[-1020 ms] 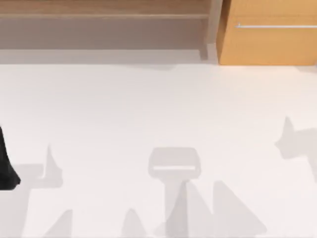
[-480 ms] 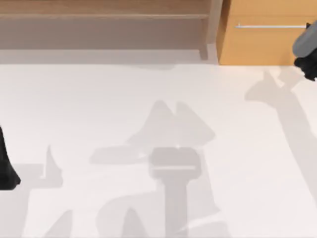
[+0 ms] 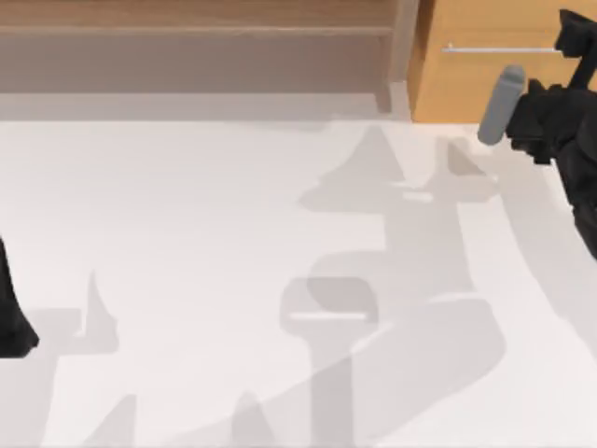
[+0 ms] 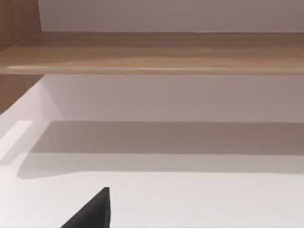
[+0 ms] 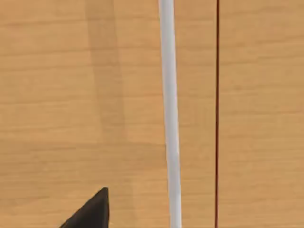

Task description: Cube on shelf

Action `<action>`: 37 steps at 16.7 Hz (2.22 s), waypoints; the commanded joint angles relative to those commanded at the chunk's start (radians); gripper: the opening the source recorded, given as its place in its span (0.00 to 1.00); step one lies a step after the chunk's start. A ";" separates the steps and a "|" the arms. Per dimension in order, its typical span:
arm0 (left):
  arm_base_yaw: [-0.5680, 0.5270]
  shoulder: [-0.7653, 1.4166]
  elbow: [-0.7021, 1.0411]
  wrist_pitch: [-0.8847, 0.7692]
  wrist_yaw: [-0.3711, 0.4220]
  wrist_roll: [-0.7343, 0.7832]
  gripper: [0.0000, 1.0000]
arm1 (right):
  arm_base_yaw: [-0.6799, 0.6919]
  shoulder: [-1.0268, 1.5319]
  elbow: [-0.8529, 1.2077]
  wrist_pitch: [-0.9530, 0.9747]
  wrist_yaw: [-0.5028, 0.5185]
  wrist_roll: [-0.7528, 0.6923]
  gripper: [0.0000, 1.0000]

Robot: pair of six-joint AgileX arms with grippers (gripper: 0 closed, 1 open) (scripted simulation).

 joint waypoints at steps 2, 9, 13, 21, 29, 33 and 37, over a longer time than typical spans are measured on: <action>0.000 0.000 0.000 0.000 0.000 0.000 1.00 | 0.000 0.069 0.031 0.036 0.009 -0.046 1.00; 0.000 0.000 0.000 0.000 0.000 0.000 1.00 | -0.003 0.095 0.042 0.046 0.011 -0.063 1.00; 0.000 0.000 0.000 0.000 0.000 0.000 1.00 | -0.008 0.128 0.115 0.010 0.005 -0.064 1.00; 0.000 0.000 0.000 0.000 0.000 0.000 1.00 | -0.012 0.148 0.160 -0.015 0.001 -0.064 0.85; 0.000 0.000 0.000 0.000 0.000 0.000 1.00 | -0.012 0.148 0.160 -0.015 0.001 -0.064 0.25; 0.000 0.000 0.000 0.000 0.000 0.000 1.00 | -0.012 0.148 0.160 -0.015 0.001 -0.064 0.00; 0.000 0.000 0.000 0.000 0.000 0.000 1.00 | -0.012 0.148 0.160 -0.015 0.001 -0.064 0.00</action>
